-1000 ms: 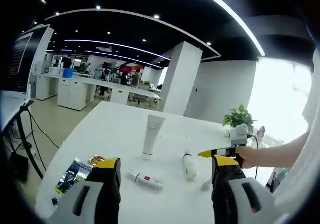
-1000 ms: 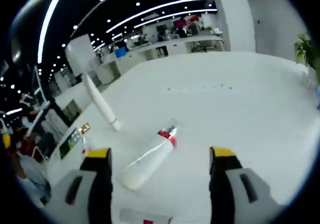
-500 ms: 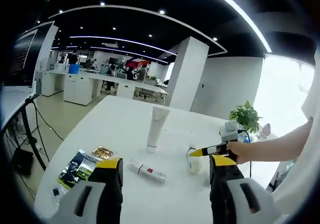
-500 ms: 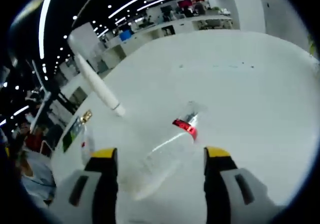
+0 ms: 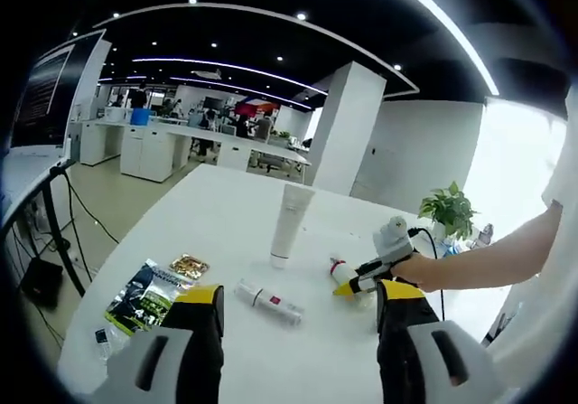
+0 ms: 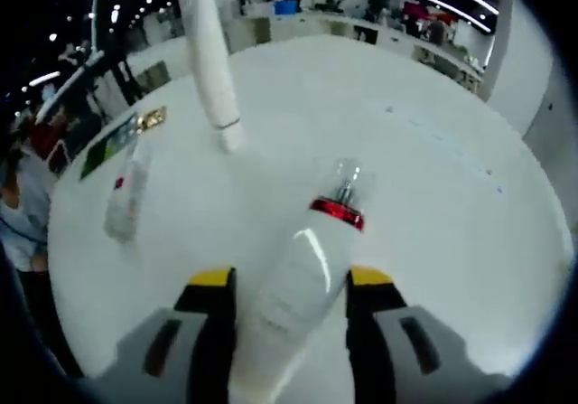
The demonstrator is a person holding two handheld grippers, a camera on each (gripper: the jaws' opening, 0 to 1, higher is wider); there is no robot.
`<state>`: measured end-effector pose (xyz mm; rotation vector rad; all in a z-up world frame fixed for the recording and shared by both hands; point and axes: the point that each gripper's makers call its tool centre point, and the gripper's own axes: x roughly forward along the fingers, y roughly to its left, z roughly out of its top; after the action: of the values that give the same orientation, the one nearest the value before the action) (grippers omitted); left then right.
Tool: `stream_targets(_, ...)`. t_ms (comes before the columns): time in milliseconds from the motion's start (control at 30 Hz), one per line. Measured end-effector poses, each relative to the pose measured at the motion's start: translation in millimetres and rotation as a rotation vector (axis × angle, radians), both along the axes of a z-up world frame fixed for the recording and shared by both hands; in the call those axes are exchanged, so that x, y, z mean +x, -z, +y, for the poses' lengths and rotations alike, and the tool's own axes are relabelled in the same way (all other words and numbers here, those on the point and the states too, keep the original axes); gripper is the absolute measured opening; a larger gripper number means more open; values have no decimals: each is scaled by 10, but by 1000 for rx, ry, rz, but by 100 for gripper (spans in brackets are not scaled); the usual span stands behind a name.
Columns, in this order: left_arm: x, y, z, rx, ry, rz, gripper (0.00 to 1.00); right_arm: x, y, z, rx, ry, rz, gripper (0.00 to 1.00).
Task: Arrange the skincare products in the storage area until every visible bottle or jar stands upright without overlapping.
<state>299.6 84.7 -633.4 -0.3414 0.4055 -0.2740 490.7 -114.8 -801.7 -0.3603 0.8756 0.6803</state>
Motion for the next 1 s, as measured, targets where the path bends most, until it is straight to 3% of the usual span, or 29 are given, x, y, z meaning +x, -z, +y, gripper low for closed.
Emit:
stream_targets(167,-6,72,-65,-2,16,22,69,1,-12,15,32,-28,-3,30)
stream_targets(367,12,63,-20,-5,0,25,68,6,-10,33,52,-78,-8,29)
stream_targets(467,12,62,-31,-22,-1,26,68,-23,-39,83,137,-52,38,28)
stream_targets(833,50,111,-58,-25,4,40,68,-222,-55,147,204,-89,89,27)
stream_targets(1000,51,137,-74,-32,4,43,67,-209,-215,162,289,-60,79,27)
